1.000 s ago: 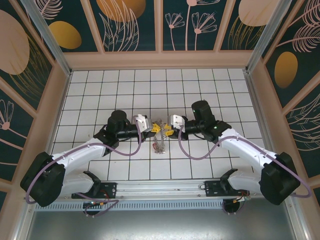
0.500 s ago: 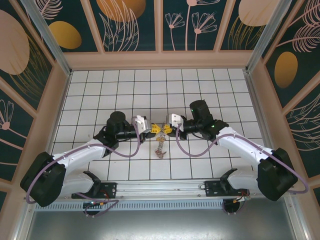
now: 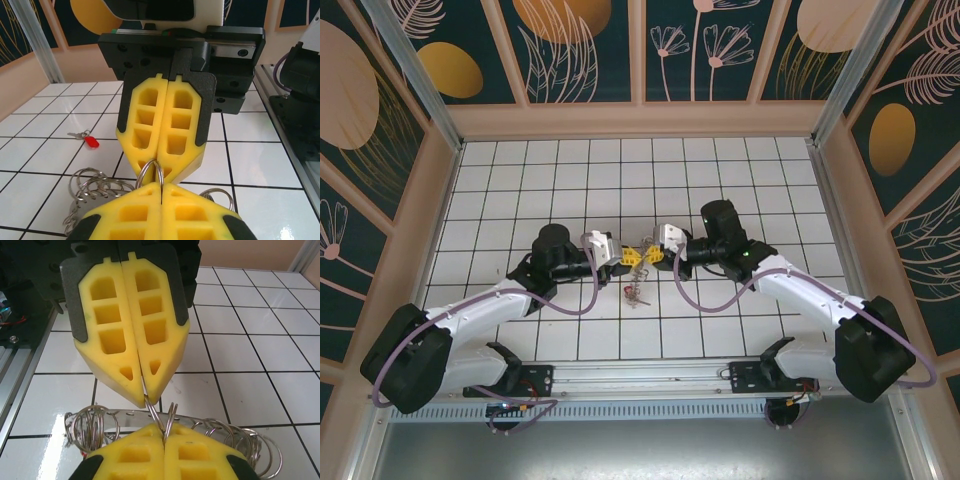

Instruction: Put the keys on the keyring

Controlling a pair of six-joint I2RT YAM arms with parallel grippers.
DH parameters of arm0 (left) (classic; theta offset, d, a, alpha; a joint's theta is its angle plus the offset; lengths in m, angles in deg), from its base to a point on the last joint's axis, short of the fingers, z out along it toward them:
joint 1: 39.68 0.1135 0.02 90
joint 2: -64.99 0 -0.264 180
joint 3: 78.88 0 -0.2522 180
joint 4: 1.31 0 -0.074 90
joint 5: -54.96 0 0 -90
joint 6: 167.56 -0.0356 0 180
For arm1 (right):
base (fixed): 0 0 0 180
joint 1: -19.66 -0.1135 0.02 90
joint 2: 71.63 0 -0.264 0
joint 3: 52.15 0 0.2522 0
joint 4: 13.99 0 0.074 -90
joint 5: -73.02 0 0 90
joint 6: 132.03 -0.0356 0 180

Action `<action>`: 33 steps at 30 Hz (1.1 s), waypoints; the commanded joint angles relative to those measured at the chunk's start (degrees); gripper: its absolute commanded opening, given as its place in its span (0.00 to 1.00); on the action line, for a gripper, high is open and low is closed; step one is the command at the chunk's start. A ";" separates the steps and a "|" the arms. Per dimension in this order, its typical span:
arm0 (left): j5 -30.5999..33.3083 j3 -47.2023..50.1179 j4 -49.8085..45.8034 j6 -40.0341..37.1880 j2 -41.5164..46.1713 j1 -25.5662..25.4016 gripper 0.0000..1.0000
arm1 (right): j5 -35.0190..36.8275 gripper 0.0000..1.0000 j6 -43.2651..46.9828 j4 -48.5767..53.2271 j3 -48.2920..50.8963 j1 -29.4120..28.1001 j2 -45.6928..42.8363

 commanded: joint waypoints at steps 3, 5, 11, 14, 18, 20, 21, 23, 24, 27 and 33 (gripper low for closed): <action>2.58 -5.78 -15.73 -8.32 -0.17 -0.38 0.18 | 0.01 0.00 2.53 3.40 -2.55 -0.75 -2.01; 3.64 -7.62 -20.09 -10.48 -0.69 -0.38 0.19 | 1.53 0.00 3.60 6.68 -4.19 -1.39 -1.37; 2.29 -10.42 -22.68 -11.33 -2.50 -0.40 0.22 | 5.77 0.00 3.38 10.17 -7.25 -4.09 0.73; 2.00 -11.17 -22.73 -10.77 -3.42 -0.50 0.20 | 7.41 0.00 1.67 9.95 -8.36 -4.98 1.56; 3.41 -11.72 -23.31 -10.46 -3.71 -0.47 0.16 | 10.38 0.00 0.12 11.56 -10.99 -6.62 3.29; 4.78 -12.07 -23.34 -9.95 -3.85 -0.48 0.11 | 11.50 0.00 -0.30 12.21 -11.97 -7.45 4.10; 5.13 -12.32 -23.46 -9.81 -3.95 -0.54 0.02 | 11.69 0.00 -0.53 12.28 -12.25 -7.79 4.38; 4.35 -12.45 -23.32 -9.46 -3.88 -0.49 0.00 | 11.56 0.00 -1.26 11.62 -12.28 -8.02 4.39; 2.99 -12.07 -22.60 -9.29 -3.48 -0.47 0.00 | 11.53 0.00 -1.54 10.96 -11.92 -7.98 4.06; -0.85 -8.57 -15.61 -6.37 -0.71 -0.47 0.00 | 9.87 0.00 -1.20 9.95 -10.00 -7.23 2.06; -8.16 -6.38 -7.86 -0.65 1.53 -0.38 0.00 | 4.62 0.27 -3.39 5.73 -2.88 -0.76 -6.03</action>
